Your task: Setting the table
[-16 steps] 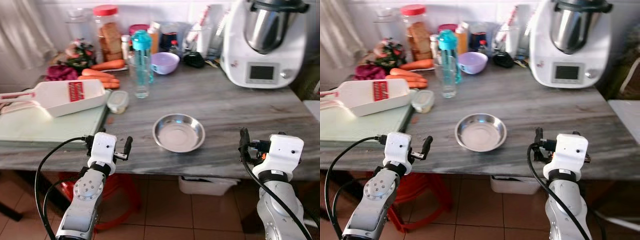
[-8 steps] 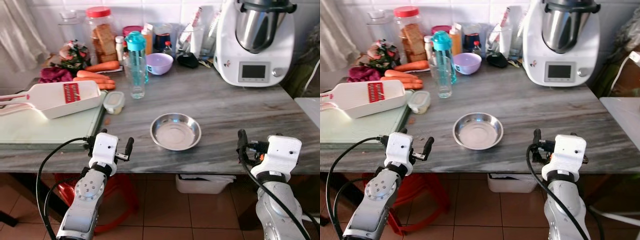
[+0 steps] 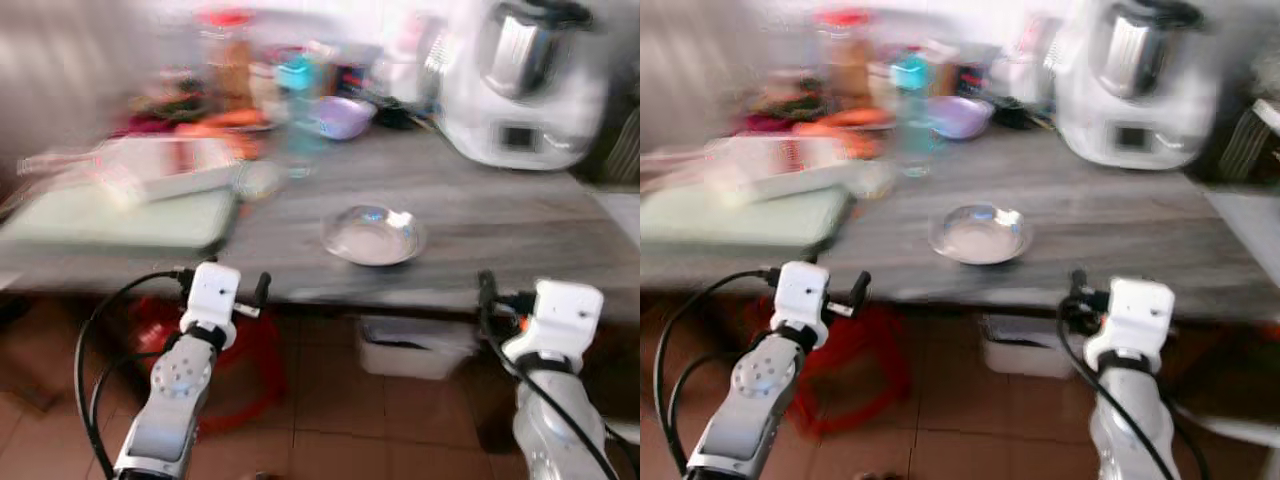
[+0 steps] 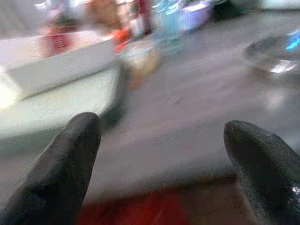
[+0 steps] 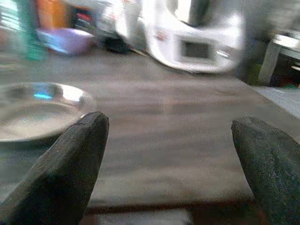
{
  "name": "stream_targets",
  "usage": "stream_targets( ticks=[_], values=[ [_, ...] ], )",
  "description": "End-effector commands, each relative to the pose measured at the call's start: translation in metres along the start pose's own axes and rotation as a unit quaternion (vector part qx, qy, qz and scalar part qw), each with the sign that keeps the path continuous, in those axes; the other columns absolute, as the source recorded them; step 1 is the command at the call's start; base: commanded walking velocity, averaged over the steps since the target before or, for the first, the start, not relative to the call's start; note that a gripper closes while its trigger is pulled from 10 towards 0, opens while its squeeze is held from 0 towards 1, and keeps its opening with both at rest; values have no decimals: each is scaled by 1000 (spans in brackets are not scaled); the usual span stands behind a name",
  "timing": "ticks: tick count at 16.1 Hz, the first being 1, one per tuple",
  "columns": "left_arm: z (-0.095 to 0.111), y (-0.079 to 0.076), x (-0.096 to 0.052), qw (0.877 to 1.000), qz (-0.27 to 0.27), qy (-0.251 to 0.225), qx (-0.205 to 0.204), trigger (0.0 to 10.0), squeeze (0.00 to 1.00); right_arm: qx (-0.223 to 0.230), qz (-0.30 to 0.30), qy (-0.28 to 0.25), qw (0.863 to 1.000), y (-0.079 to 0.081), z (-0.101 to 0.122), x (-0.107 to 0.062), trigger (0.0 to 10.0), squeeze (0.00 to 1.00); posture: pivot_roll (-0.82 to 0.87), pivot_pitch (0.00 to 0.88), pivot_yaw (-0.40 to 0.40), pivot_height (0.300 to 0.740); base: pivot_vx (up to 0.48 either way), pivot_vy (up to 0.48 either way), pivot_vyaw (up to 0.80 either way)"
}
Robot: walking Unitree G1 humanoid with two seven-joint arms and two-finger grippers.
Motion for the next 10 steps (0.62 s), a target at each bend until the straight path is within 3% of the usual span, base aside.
stream_targets(
  ticks=[1, 10],
  values=[
    [-1, -1, 1, 1000, -6, 4, 6, 10000, 0, 6, 0, 12, 1000, -1, -6, -5, 10000, 0, -49, 12, 25, 740, -296, 0, 0],
    [-1, -3, 2, 1000, -11, 6, 8, 10000, 0, 8, 10, 16, 1000, 2, -8, -6, 10000, 0, -49, 15, 29, 740, -310, 0, 0]
  ],
)
Point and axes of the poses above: a point about 5 cm out from each wrist's last joint towards the gripper, its own x axis pointing out of the wrist towards the gripper, its own z axis along the axis of the wrist's last joint, y = z × x, the point moved 2 cm from there along x, pointing out of the wrist towards the gripper, and after that the axes turned 12 degrees about x, right-handed, at the moved point
